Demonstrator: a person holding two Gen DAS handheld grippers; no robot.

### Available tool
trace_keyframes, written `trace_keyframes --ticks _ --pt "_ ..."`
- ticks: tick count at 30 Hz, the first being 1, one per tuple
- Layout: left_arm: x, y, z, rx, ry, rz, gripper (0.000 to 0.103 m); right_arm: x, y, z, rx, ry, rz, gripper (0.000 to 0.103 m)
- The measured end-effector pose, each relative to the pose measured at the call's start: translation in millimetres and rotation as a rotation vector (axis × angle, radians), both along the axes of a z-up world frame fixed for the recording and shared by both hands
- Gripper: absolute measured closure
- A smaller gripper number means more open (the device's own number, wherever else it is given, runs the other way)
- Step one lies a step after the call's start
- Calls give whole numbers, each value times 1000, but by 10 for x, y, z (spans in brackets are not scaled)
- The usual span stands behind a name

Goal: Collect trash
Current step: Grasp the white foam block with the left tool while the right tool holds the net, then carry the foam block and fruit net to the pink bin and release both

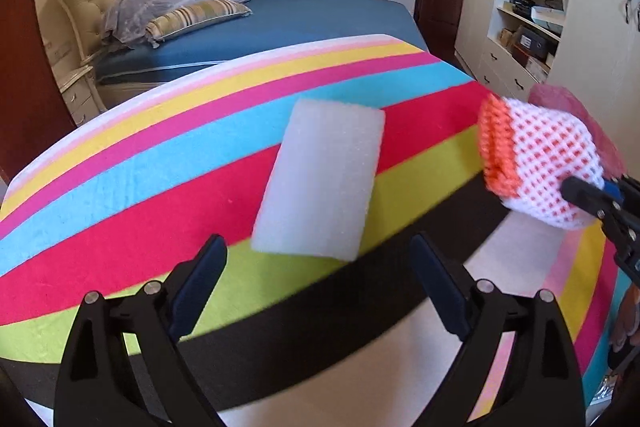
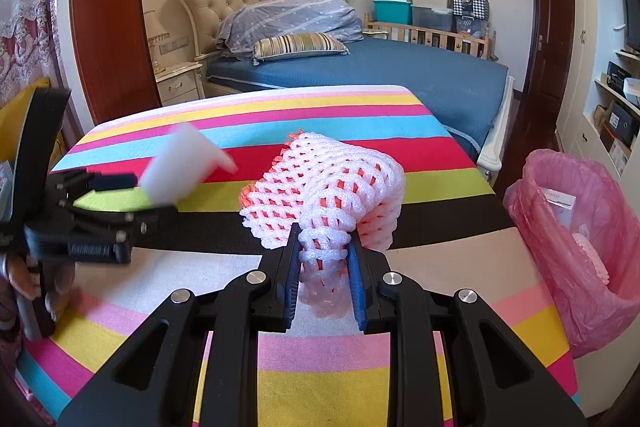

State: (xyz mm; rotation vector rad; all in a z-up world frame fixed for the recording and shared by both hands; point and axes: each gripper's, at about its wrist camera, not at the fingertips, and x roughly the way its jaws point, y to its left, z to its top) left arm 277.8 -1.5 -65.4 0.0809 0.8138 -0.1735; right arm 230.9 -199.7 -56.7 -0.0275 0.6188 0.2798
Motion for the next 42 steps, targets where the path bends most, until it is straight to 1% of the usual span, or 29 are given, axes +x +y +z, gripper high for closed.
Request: trace_keyframes --ticks 2,5,7,10,13,14,15,16,17,19,21,23,25,27,34,37,42 --pt "62 70 -21 -29 20 6 13 -3 -5 0 3 0 -1 80" --pt "153 69 -40 -33 38 24 13 5 -10 -2 6 6 -3 81" --pt "160 79 2 -55 23 17 13 -3 -19 4 11 3 -4 80" --pt "202 80 40 -68 14 -7 10 2 -14 -1 10 8 -2 80" --pt "301 71 25 -74 18 -16 10 -4 -10 4 7 4 -2 80" --pt "319 63 10 -80 24 -17 13 -10 -14 7 9 0 -4 80" --pt "327 53 0 -88 28 -18 18 -12 -17 7 10 0 -5 80" --pt "329 41 -14 -97 37 -25 39 -8 -21 4 12 1 -6 80" --pt "321 20 -20 -95 44 -29 48 -7 -23 2 14 2 -6 80" --pt "247 -28 0 -74 24 -25 49 -6 -26 1 16 4 -6 80" --pt "101 -92 61 -25 -33 -21 49 -12 -23 2 16 2 -5 80" --pt "-25 -144 96 13 -63 -1 49 -16 -26 1 16 0 -5 80" --pt "-150 -177 117 18 -78 9 49 -19 -25 -1 17 -2 -4 80" --pt "-298 -235 126 39 -100 24 49 -18 -24 1 18 -2 -5 80" --pt "-652 -322 165 46 -146 75 49 -19 -23 1 16 -3 -4 80" --pt "-775 -331 192 52 -172 83 49 -24 -17 5 15 -3 -4 80" --pt "-919 -357 200 46 -186 91 49 -35 -14 23 18 -13 -4 80"
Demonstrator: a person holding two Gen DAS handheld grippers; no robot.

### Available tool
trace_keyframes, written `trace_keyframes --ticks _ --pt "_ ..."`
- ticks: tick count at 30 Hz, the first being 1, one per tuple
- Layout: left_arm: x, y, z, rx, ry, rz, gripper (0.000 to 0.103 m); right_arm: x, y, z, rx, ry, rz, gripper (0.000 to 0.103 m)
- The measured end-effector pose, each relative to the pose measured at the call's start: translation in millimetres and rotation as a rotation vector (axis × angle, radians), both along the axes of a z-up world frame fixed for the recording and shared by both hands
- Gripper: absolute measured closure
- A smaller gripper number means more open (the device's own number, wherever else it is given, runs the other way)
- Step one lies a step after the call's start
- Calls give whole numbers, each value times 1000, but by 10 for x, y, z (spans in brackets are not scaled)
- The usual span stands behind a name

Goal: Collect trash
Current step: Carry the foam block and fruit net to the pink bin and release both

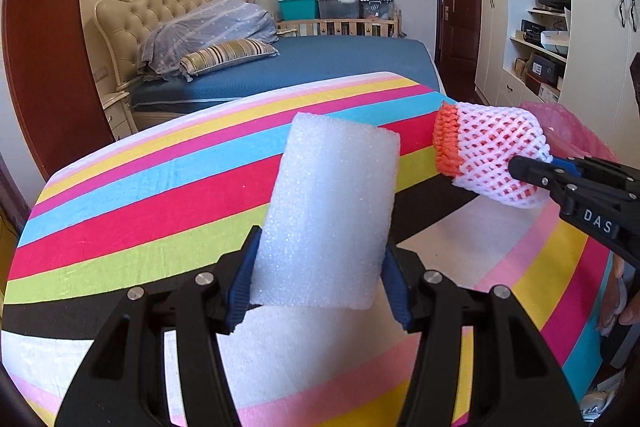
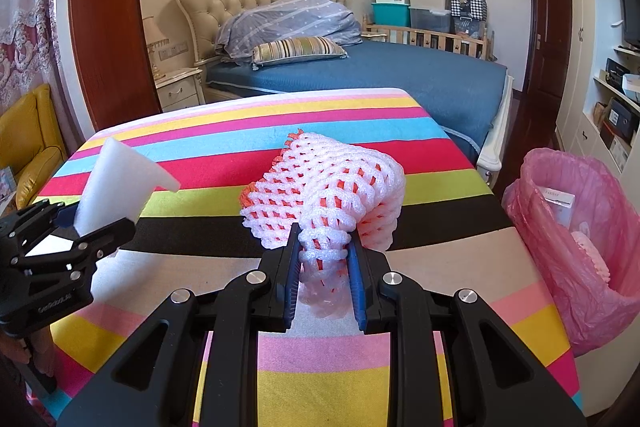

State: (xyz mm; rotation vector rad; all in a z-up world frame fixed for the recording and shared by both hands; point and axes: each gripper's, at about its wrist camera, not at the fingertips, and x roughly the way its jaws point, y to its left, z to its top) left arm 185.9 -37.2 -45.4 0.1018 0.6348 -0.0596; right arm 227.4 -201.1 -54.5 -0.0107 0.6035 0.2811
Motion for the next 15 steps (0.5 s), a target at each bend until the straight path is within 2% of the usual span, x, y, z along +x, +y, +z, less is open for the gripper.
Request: trace_keyframes --ticks 7,15 --pt "-147 -58 28 9 -18 0 49 -124 -20 62 22 -57 25 80" --pt "-283 -122 76 24 -44 -2 49 -233 -82 106 55 -66 41 80"
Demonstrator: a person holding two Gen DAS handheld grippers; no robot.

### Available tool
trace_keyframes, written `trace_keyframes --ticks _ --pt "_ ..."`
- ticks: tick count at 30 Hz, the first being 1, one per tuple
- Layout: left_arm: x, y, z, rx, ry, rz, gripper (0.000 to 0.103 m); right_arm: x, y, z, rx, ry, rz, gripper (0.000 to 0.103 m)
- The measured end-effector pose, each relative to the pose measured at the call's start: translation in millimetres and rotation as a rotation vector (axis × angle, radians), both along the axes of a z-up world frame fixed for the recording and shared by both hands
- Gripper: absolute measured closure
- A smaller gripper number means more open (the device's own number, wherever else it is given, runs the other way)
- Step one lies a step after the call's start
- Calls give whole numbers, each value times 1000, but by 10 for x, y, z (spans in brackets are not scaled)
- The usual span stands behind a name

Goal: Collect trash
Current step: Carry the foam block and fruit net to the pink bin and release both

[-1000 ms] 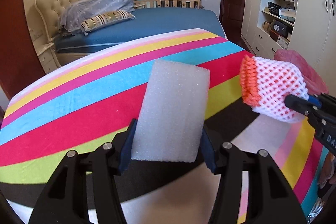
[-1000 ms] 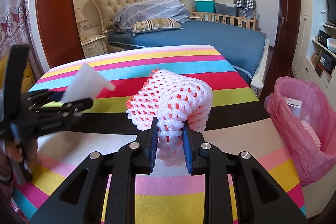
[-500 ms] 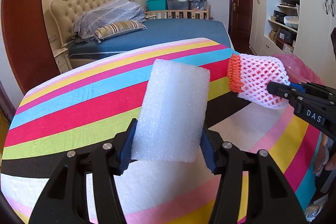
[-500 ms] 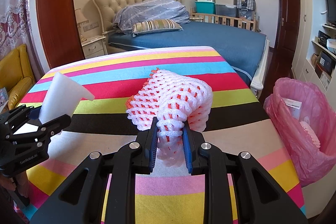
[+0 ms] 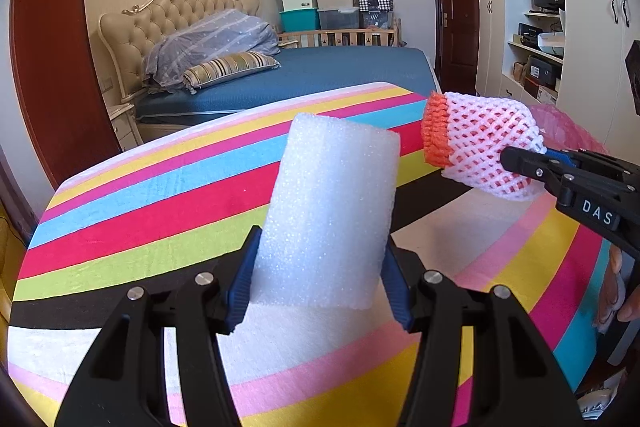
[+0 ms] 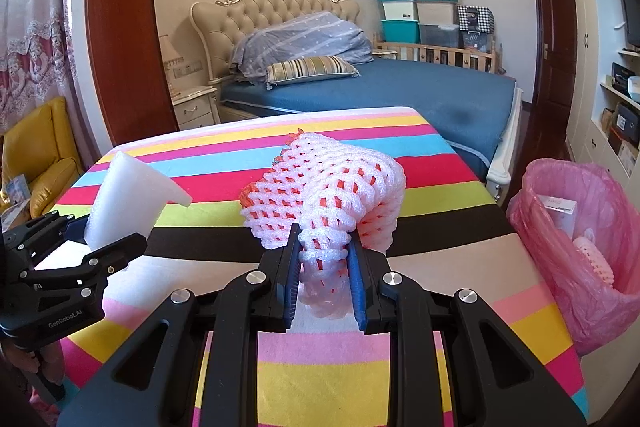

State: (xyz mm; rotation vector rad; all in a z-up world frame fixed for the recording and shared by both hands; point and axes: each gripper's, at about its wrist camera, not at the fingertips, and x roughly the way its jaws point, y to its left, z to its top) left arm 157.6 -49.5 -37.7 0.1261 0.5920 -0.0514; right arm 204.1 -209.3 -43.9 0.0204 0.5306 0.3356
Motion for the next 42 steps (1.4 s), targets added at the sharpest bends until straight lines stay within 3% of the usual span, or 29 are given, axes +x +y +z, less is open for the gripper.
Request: trace_keyframes --ticks 24,42 --pt "-221 -539 282 -17 -81 -106 49 -633 -662 292 -70 -114 -35 80" --pt "40 -1697 317 -23 -3 -344 49 -766 -1858 223 -16 -122 -290 80"
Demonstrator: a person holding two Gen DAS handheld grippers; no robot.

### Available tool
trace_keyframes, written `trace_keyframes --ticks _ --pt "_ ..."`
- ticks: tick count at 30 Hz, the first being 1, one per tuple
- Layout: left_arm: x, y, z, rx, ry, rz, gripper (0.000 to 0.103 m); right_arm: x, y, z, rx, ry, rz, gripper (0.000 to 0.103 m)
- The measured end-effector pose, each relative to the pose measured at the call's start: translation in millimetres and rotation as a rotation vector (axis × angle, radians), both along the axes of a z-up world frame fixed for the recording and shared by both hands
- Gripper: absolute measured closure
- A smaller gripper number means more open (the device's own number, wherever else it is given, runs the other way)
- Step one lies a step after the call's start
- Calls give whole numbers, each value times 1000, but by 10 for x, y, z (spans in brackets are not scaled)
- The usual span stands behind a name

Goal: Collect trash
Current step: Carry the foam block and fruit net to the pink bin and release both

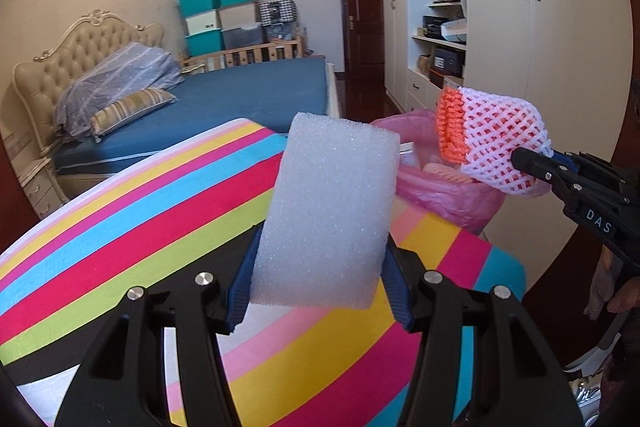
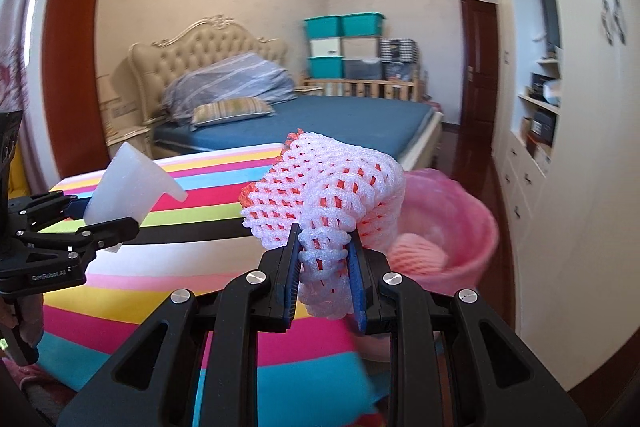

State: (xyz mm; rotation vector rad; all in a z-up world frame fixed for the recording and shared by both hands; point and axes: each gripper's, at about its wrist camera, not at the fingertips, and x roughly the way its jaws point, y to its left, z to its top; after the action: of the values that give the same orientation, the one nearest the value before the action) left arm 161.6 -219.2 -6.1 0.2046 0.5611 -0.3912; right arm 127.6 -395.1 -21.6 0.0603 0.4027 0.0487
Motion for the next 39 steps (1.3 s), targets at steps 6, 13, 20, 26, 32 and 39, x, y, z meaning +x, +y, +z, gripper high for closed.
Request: trace_keyframes --ticks 6,13,20,26,32,39 --pt "171 -455 52 -21 -1 -67 49 7 -415 -14 15 -11 -91 80" --pt "556 -958 70 -97 66 -162 48 203 -765 -13 26 -15 -159 80" --pt "959 -1245 8 -155 111 -153 48 545 -873 -92 32 20 -157 80" --pt "1192 -1300 -31 -182 108 -141 48 789 -933 -106 23 33 -151 79" --pt "1387 -1341 -93 -247 153 -186 19 1033 -966 -205 9 38 -55 57" --pt "1324 -1109 -58 -255 115 -139 5 859 -1066 -346 -23 36 -123 21"
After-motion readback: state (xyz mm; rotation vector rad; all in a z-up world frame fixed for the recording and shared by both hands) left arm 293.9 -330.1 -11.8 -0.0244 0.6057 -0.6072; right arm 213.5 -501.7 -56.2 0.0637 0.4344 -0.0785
